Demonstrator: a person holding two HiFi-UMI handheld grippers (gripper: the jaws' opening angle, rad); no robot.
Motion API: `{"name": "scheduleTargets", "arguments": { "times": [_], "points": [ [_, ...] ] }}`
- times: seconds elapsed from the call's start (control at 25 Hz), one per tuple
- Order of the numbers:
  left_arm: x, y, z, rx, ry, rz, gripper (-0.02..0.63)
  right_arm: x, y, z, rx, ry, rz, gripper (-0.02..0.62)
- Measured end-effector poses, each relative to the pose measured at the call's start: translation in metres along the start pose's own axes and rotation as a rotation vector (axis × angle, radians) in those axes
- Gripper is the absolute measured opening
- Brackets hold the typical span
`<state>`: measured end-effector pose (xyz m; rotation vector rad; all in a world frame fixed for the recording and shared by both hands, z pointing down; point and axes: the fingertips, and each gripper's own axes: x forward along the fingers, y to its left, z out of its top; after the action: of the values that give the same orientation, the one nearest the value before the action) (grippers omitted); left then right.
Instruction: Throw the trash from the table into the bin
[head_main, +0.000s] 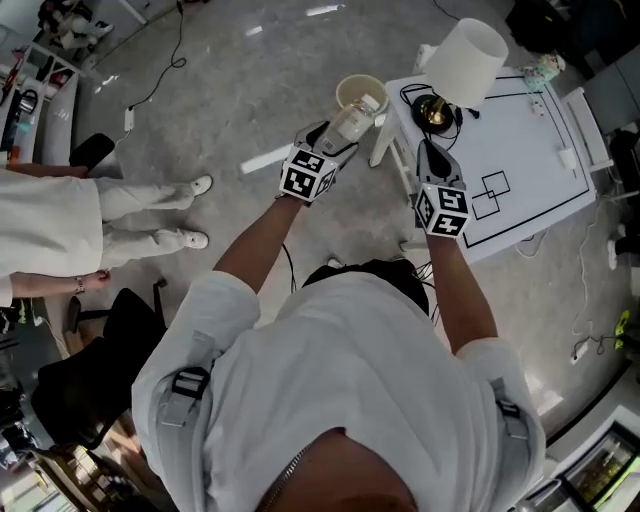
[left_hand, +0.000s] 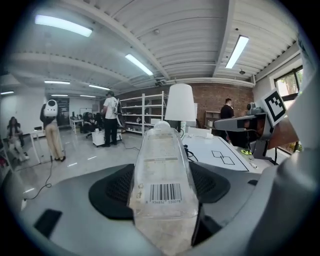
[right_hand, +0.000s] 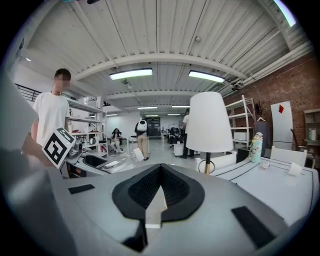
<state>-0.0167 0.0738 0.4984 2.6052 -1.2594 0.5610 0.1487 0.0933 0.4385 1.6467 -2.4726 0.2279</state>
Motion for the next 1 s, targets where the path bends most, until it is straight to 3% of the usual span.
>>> {"name": "scheduleTargets", "arguments": {
  "times": [0.36,0.64,1.0],
  "points": [
    [-0.063,0.094,0.001,-0.092,-0.070,0.184,0.351,0.061,0.079,0.034,-0.044,-0.048,0.145,0.006],
    [-0.071,0.167,0.006,-0.129,-0.069,0.287,0.351,0.137,0.098,0.042,-0.023,-0.052,0.212,0.006],
    [-0.024,0.254,0.035,-0.130,-0.036,0.328,0.351,0.237,0.085,0.058,0.032,-0.038,0.235,0.006]
  ]
}}
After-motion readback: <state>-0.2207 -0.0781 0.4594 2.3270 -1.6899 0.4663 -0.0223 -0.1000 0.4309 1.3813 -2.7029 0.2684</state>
